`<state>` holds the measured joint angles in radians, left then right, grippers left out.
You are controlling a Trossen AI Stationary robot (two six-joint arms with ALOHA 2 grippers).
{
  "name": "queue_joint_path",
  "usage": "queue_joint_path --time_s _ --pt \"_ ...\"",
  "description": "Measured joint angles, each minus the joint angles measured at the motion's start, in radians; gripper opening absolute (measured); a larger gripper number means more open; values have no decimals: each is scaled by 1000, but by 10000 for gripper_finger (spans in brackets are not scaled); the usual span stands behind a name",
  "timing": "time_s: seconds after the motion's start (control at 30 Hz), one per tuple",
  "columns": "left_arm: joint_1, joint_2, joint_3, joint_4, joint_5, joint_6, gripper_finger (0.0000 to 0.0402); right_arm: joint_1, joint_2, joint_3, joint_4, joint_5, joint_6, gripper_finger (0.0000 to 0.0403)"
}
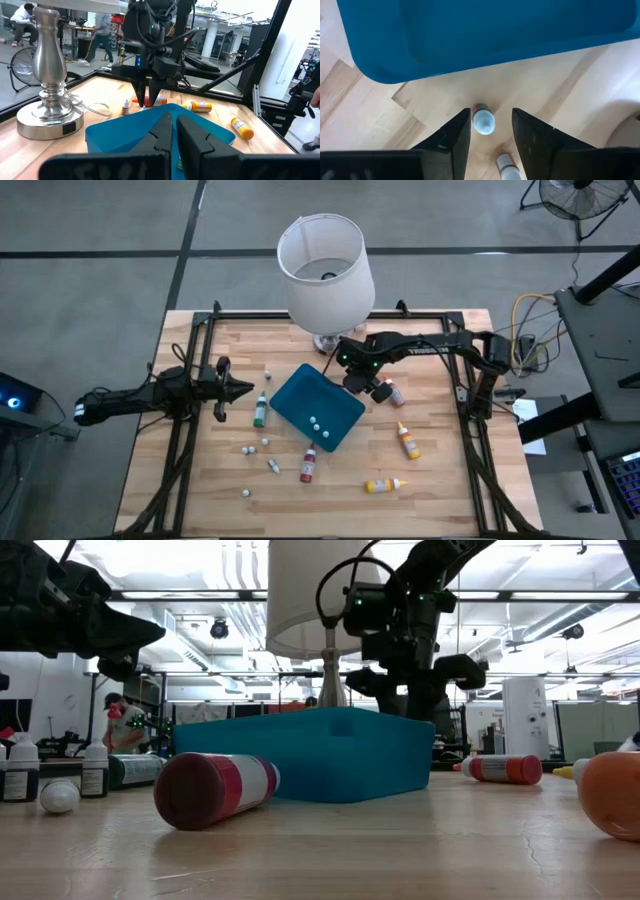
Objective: Pick & Place food coloring
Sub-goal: Put the small red food coloring bottle into the blue container
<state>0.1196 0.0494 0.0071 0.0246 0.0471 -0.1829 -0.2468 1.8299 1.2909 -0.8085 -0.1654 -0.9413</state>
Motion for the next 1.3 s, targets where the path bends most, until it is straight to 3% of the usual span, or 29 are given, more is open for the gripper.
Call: queue_joint_path --time_s 1.3 --pt "0 0 0 -1 0 0 0 -15 36 -48 46 -27 14 127"
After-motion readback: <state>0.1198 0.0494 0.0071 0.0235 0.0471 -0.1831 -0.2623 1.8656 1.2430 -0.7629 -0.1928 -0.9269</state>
